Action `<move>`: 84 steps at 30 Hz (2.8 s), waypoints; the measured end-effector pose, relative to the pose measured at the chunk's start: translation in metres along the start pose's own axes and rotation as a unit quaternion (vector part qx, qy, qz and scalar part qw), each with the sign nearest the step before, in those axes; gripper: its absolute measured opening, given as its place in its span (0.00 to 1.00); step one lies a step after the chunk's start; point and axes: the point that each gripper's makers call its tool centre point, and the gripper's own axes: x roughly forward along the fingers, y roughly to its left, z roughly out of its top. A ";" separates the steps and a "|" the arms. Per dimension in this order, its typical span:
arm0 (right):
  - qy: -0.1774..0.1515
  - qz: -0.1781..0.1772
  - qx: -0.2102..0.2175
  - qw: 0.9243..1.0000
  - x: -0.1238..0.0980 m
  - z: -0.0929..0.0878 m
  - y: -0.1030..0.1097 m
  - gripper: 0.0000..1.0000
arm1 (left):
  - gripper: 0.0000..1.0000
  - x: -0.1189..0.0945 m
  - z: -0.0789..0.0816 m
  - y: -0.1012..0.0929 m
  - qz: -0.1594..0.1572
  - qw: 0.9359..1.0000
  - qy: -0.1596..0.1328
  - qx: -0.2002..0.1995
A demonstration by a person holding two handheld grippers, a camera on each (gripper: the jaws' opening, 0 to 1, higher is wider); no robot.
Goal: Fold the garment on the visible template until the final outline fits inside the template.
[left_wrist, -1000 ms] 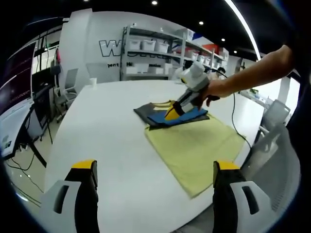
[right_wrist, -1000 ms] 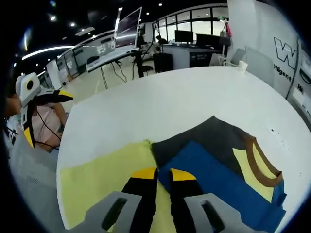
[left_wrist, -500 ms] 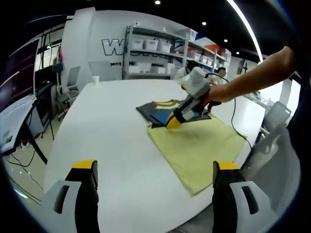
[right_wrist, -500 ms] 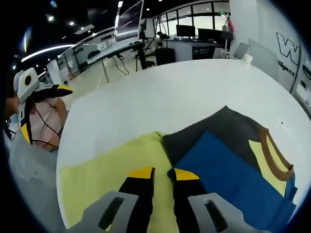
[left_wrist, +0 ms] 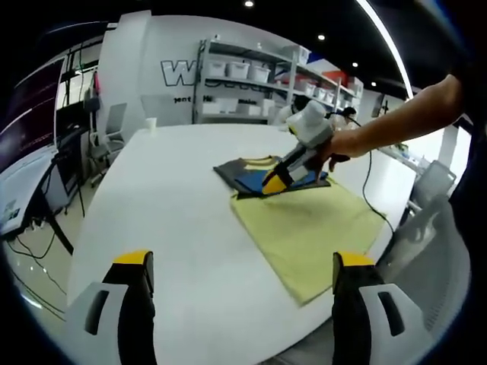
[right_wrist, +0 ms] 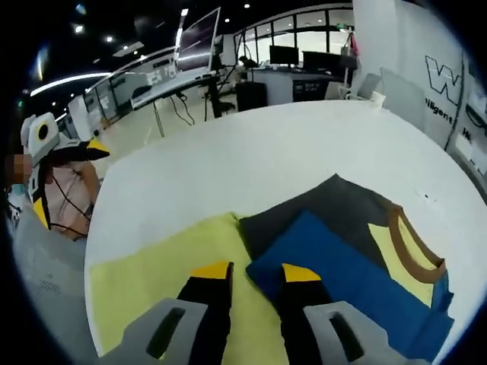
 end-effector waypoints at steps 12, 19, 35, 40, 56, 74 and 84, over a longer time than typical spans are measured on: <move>-0.006 -0.058 0.051 0.997 -0.043 -0.025 -0.055 0.21 | 0.95 0.003 0.004 -0.002 -0.007 1.000 -0.001 0.007; -0.006 -0.082 0.054 0.995 -0.061 -0.042 -0.074 0.31 | 0.95 0.006 0.008 -0.004 -0.010 1.000 0.000 0.012; 0.000 -0.121 0.092 0.988 -0.097 -0.090 -0.103 0.50 | 0.94 0.012 0.012 -0.012 -0.022 0.999 0.005 0.024; 0.001 -0.133 0.100 0.986 -0.105 -0.103 -0.106 0.53 | 0.94 0.012 0.012 -0.014 -0.024 0.999 0.006 0.025; -0.001 -0.123 0.132 0.984 -0.116 -0.137 -0.097 0.47 | 0.93 0.015 0.013 -0.019 -0.029 0.999 0.008 0.025; -0.018 -0.133 0.148 0.980 -0.127 -0.148 -0.107 0.42 | 0.93 0.013 0.013 -0.020 -0.030 0.999 0.010 0.029; -0.037 -0.177 0.211 0.961 -0.133 -0.157 -0.119 0.26 | 0.93 0.012 0.009 -0.016 -0.029 0.999 0.015 0.029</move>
